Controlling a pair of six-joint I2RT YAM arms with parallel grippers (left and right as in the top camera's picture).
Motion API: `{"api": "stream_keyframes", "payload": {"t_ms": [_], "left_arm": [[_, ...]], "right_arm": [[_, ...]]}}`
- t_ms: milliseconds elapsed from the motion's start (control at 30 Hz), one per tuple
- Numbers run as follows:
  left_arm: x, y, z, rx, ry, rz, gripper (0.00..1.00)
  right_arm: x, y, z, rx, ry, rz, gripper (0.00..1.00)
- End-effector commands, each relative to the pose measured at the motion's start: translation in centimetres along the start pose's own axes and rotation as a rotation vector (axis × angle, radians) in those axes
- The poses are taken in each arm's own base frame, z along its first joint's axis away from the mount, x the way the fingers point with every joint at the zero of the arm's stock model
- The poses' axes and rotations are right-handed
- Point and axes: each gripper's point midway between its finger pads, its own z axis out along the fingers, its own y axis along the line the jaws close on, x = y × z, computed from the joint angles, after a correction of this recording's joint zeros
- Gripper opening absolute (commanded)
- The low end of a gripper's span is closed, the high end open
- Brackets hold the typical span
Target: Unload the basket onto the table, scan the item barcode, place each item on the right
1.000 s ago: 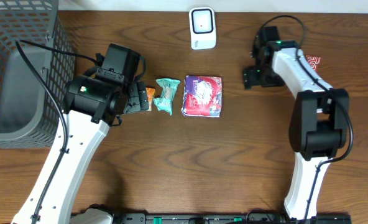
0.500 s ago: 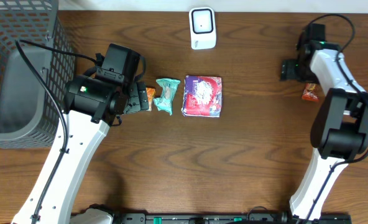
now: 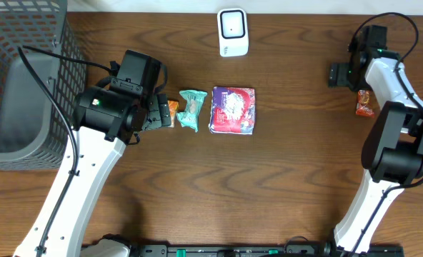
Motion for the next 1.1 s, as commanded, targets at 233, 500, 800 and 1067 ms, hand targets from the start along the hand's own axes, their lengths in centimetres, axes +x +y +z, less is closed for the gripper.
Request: {"api": "stream_keyframes", "payload": {"t_ms": [233,500,800,1067], "left_arm": [[-0.2,0.2,-0.3,0.0,-0.009,-0.016,0.98],[-0.2,0.2,-0.3,0.0,-0.009,-0.016,0.98],[-0.2,0.2,-0.3,0.0,-0.009,-0.016,0.98],[-0.2,0.2,-0.3,0.0,-0.009,-0.016,0.98]], "right_arm": [[0.2,-3.6,-0.1,0.021,0.002,-0.034,0.98],[1.3,-4.7,0.3,-0.05,0.025,0.049,0.95],[2.9,-4.4,1.9,-0.059,0.034,0.055,0.91],[4.8,-2.4,3.6,-0.147,0.042,0.094,0.23]]}}
